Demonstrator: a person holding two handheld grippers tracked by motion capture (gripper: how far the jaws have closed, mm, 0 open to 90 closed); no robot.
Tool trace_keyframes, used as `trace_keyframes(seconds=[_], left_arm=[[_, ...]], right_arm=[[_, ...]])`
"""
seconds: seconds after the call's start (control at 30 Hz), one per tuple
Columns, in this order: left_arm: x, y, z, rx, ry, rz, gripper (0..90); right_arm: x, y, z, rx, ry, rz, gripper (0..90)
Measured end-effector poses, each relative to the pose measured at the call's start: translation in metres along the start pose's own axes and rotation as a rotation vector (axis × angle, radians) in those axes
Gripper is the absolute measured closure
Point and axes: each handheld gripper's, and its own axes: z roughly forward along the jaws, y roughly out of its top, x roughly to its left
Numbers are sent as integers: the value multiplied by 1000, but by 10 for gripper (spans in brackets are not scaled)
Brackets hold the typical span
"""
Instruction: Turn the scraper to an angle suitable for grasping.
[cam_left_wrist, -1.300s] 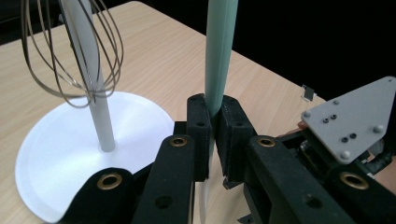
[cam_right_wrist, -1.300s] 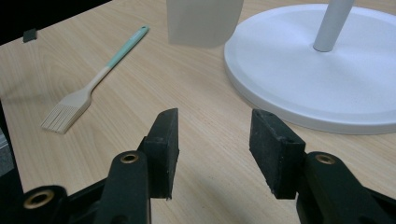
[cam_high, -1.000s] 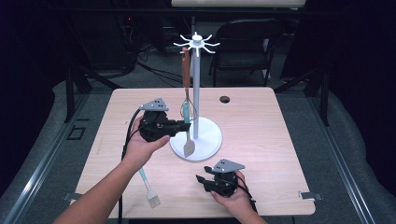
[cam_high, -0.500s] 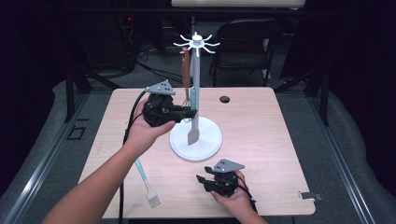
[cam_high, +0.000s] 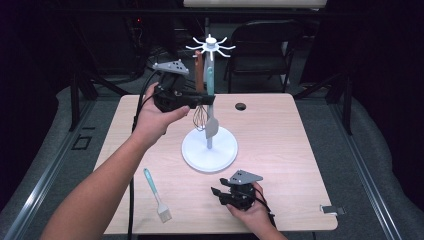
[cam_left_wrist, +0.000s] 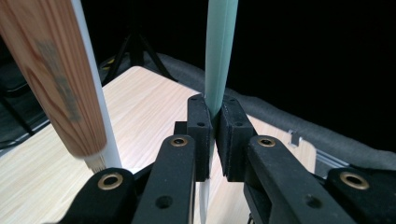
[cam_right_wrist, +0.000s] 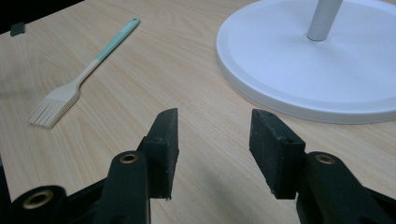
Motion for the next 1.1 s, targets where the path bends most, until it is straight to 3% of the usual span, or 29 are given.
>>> trace_keyframes(seconds=[0.27, 0.67, 0.9, 1.1], left_arm=[[9, 12, 5, 10, -25, -35, 842], [19, 11, 9, -4, -42, -77, 842], [20, 10, 11, -1, 0, -73, 838], [15, 9, 10, -8, 32, -48, 741]], right_arm=[[1, 0, 1, 5, 1, -5, 523], [2, -1, 2, 7, 3, -7, 523], [2, -1, 2, 9, 5, -10, 524], [2, -1, 2, 7, 5, -12, 524]])
